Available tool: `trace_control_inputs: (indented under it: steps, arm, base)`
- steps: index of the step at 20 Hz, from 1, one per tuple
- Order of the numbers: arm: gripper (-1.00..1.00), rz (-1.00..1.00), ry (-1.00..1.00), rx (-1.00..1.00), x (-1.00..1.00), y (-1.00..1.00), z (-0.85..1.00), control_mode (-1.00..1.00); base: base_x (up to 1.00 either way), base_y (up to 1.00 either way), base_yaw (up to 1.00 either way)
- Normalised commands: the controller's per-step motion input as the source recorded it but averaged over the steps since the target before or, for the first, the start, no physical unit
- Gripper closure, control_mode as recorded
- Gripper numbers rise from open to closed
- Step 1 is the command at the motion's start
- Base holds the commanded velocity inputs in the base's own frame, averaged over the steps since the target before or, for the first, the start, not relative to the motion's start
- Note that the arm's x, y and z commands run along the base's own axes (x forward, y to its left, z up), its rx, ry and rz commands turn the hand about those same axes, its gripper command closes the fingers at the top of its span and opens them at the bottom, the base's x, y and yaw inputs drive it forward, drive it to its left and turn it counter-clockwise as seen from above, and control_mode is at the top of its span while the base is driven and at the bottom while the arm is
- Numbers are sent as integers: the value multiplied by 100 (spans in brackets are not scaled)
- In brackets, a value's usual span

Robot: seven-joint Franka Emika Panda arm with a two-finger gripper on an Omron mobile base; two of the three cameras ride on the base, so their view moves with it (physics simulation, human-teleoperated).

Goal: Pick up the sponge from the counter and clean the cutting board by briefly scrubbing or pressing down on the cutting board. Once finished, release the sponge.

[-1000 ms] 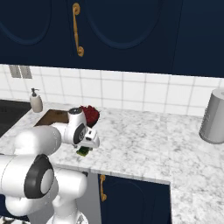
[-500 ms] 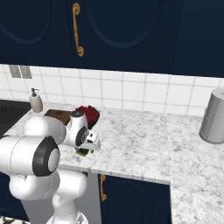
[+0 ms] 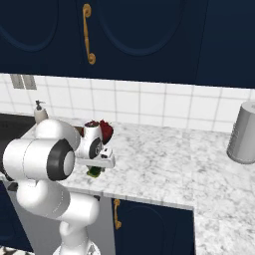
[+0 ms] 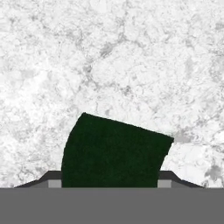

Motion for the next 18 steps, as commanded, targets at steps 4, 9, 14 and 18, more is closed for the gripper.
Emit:
trace_control_inputs:
  steps: [4, 9, 14, 18]
  arm:
    - [100, -1, 0, 0, -1, 0, -2, -100]
    - [100, -17, -6, 2, -15, 0, 5, -100]
    - [100, -35, -4, 0, -1, 11, 22, -100]
    - [100, -38, 0, 0, 0, 37, 26, -100]
  base:
    - [0, 0, 0]
    - [0, 0, 0]
    - [0, 0, 0]
    - [0, 0, 0]
